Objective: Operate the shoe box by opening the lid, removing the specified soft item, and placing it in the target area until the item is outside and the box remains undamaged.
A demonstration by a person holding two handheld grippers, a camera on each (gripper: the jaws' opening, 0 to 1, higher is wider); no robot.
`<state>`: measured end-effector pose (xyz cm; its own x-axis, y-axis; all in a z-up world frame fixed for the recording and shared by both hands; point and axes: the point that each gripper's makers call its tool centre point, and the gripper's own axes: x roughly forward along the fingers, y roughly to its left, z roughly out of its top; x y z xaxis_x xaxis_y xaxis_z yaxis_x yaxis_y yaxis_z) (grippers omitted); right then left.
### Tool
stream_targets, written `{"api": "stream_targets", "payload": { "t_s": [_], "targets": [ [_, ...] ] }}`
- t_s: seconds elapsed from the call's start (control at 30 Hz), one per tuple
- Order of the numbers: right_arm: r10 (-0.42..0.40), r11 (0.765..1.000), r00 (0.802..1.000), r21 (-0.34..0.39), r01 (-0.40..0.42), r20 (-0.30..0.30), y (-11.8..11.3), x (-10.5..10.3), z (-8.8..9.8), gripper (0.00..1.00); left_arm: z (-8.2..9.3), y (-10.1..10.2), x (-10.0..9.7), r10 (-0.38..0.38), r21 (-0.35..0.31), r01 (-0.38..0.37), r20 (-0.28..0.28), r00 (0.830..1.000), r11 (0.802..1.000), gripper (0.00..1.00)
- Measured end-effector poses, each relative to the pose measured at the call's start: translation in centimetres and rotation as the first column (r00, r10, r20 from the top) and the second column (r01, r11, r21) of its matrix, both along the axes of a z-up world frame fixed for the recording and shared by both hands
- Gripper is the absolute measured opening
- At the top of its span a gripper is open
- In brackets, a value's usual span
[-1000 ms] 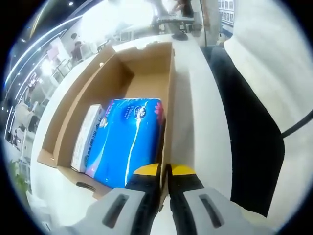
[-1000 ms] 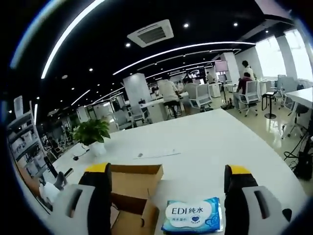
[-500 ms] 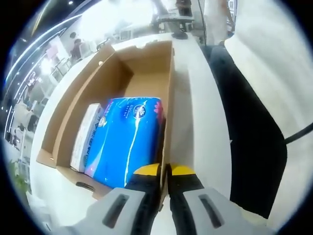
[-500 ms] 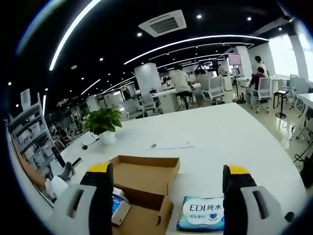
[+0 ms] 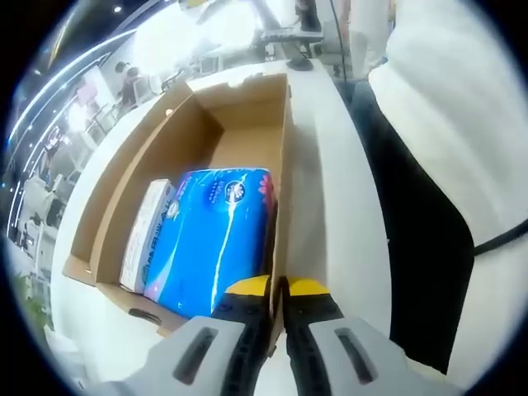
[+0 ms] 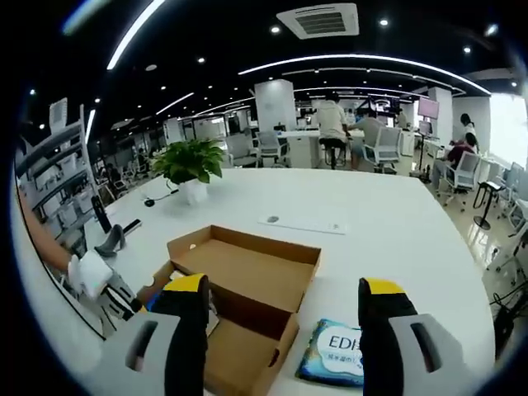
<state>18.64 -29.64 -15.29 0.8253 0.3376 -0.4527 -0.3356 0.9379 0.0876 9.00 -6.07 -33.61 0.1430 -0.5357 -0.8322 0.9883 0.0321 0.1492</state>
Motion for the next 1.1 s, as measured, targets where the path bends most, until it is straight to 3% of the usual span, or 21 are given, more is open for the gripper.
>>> {"api": "stream_targets", "payload": {
  "t_s": [0.1, 0.17, 0.2, 0.27, 0.53, 0.87, 0.97, 1.03, 1.07, 1.1],
  "targets": [
    [0.051, 0.998, 0.999, -0.023, -0.051, -0.004, 0.8, 0.3, -0.4, 0.70, 0.0, -0.1, 0.1, 0.009, -0.004, -0.009, 0.001, 1.000, 1.000, 0.06],
    [0.094, 0.984, 0.995, -0.147, -0.096, -0.018, 0.9, 0.4, -1.2, 0.61, 0.0, -0.1, 0.1, 0.009, -0.003, -0.009, -0.001, 1.000, 1.000, 0.06],
    [0.096, 0.984, 0.995, -0.151, -0.097, -0.014, 1.1, 0.5, -1.3, 0.61, 0.0, -0.1, 0.1, 0.010, -0.003, -0.010, -0.002, 1.000, 1.000, 0.06],
    [0.106, 0.989, 0.994, -0.105, -0.108, -0.029, 1.9, 0.5, -1.6, 0.63, 0.0, -0.1, 0.1, 0.007, -0.004, -0.007, 0.001, 1.000, 1.000, 0.06],
    [0.191, 0.975, 0.980, -0.105, -0.196, -0.063, 4.8, 0.3, -2.7, 0.62, 0.1, -0.2, 0.1, 0.006, -0.020, -0.005, 0.012, 1.000, 1.000, 0.06],
    [0.329, 0.937, 0.934, -0.072, -0.341, -0.143, 10.0, -0.8, -5.2, 0.65, 0.0, -0.2, 0.1, 0.000, -0.021, 0.001, 0.004, 1.000, 1.000, 0.05],
    [0.334, 0.942, 0.932, 0.017, -0.335, -0.141, 12.0, -1.0, -6.3, 0.64, 0.0, -0.3, 0.1, -0.006, -0.022, 0.006, 0.004, 1.000, 1.000, 0.05],
    [0.371, 0.924, 0.908, -0.024, -0.383, -0.195, 12.9, -2.0, -8.1, 0.63, 0.0, -0.3, 0.1, -0.016, -0.021, 0.016, 0.010, 1.000, 1.000, 0.05],
    [0.390, 0.913, 0.907, -0.059, -0.403, -0.158, 13.3, -1.8, -8.1, 0.61, 0.0, -0.4, 0.0, -0.058, -0.025, 0.058, 0.029, 0.998, 0.998, 0.04],
    [0.404, 0.905, 0.903, -0.080, -0.418, -0.147, 13.8, -1.8, -8.2, 0.60, 0.0, -0.3, 0.0, -0.046, -0.030, 0.047, 0.028, 0.999, 0.998, 0.04]
  ]
}}
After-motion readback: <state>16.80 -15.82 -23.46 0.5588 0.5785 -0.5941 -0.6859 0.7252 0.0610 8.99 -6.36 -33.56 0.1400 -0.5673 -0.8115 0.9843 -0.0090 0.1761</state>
